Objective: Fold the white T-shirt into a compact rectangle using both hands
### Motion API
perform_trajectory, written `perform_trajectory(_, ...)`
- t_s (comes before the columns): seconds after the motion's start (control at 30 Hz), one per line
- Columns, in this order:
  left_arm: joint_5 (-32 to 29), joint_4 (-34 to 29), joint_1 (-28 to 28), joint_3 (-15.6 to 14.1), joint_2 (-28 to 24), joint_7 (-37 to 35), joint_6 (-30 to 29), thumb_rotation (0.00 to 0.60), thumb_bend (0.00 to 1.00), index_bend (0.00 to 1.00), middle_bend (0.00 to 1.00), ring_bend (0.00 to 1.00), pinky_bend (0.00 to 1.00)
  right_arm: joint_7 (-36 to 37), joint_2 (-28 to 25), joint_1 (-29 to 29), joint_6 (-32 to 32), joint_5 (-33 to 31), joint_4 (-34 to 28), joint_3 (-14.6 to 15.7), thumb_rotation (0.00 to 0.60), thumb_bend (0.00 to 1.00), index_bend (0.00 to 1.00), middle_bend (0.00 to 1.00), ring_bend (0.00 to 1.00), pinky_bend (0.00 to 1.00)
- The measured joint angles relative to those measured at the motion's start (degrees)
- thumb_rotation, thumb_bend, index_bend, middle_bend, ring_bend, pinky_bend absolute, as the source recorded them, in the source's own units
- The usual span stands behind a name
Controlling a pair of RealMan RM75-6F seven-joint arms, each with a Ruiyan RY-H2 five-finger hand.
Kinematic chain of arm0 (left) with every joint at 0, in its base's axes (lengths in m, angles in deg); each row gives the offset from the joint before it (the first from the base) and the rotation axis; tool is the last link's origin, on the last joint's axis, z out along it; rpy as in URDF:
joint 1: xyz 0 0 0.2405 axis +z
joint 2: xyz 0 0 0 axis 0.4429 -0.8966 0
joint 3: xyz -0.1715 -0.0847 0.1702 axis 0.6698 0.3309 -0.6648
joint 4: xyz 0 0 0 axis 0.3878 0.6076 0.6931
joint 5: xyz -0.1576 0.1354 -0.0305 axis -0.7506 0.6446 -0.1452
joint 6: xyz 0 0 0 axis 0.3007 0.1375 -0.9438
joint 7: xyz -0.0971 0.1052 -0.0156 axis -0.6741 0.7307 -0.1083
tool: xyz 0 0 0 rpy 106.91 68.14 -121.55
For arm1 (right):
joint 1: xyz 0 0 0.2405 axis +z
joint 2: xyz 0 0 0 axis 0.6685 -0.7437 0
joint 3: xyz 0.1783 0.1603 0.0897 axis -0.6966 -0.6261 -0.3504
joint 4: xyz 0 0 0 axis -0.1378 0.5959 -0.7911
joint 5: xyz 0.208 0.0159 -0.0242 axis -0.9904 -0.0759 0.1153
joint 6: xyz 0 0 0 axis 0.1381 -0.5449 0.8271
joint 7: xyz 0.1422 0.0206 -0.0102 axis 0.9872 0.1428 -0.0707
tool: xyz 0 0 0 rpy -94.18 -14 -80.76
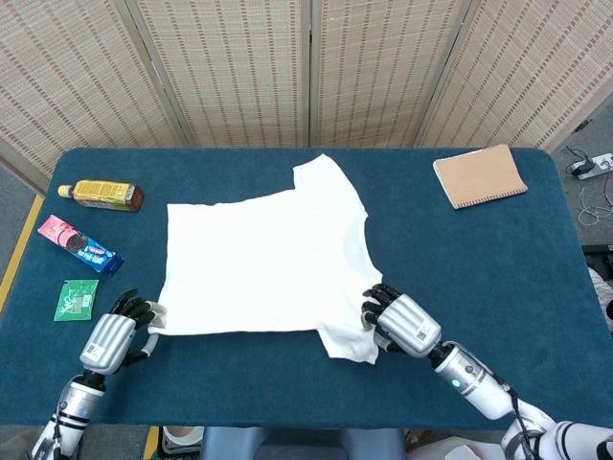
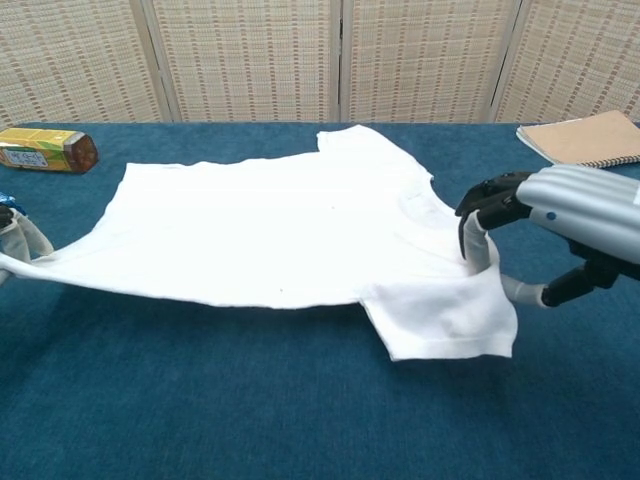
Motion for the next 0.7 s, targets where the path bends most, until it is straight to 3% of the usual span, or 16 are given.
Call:
perform_trajectory(0.3, 4.50, -6.25, 0.85, -2.90, -6.67, -1.35, -1.72, 0.600, 0.51, 0.70, 0.35, 0.24, 0.08, 2.84, -9.53, -0.90, 0.19, 1.29, -10.94, 2.56, 0.600, 0.43, 0.71, 0.43, 0.21, 0.20)
perform_trajectory(0.7, 8.00, -12.42, 3.80, -6.99, -12.94, -1.57, -4.48, 0.600, 0.51, 0.70, 0.35, 0.24, 0.08, 11.42, -20.18, -2.64, -0.82, 5.05, -20.52, 7.50, 0.600, 0.44, 0.71, 0.43, 0.21, 0.20)
